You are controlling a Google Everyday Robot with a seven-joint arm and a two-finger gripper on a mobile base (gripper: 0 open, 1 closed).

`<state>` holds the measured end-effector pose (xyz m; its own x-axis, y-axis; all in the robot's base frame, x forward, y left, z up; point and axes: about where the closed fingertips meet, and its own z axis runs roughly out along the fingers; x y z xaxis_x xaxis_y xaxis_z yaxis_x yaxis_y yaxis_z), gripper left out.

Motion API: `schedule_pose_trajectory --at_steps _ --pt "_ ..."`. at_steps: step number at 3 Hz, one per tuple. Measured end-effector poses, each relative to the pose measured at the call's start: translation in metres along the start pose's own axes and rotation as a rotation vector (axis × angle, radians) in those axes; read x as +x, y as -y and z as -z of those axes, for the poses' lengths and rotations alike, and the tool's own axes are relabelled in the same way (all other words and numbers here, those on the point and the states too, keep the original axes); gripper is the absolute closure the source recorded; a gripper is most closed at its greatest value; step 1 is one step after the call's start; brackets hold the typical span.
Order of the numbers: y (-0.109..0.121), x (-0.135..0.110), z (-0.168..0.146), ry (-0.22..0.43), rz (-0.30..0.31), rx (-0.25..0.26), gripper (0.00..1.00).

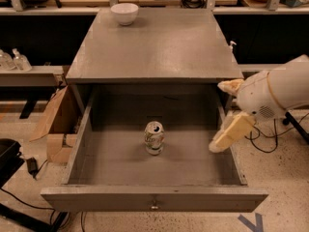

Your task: Pick 7up can from top drawer and place on counter

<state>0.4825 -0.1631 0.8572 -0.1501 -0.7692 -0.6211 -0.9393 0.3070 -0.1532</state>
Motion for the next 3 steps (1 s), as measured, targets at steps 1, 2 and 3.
schedule_pose_trajectory --at_steps 1,2,3 --pt "0.000 -0.001 -0.041 0.152 -0.040 0.010 0.00" --pt "-0.003 0.002 -0.072 0.269 -0.088 0.019 0.00" --pt "-0.002 -0.001 -0.074 0.282 -0.090 0.023 0.00"
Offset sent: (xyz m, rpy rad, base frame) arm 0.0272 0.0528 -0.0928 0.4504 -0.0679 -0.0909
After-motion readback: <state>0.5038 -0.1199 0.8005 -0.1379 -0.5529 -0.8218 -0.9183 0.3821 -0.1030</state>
